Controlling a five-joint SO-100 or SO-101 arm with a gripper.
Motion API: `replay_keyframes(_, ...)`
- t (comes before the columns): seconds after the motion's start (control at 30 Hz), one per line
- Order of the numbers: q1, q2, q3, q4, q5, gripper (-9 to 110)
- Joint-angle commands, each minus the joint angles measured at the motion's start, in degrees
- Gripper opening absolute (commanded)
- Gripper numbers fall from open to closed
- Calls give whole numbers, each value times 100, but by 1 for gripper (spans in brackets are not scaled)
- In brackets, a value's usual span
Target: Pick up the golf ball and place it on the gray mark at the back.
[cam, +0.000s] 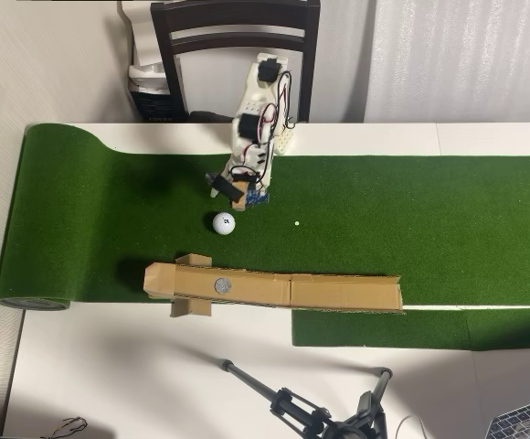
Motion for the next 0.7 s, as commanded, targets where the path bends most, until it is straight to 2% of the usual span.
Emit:
replay_keyframes(0.0,53,-308,-334,-149,-44,45)
replay_keyframes(0.33,0,-1274,-466,-615,-211,45)
replay_keyframes(0.67,44,-2127,-1037,-554,-404,45)
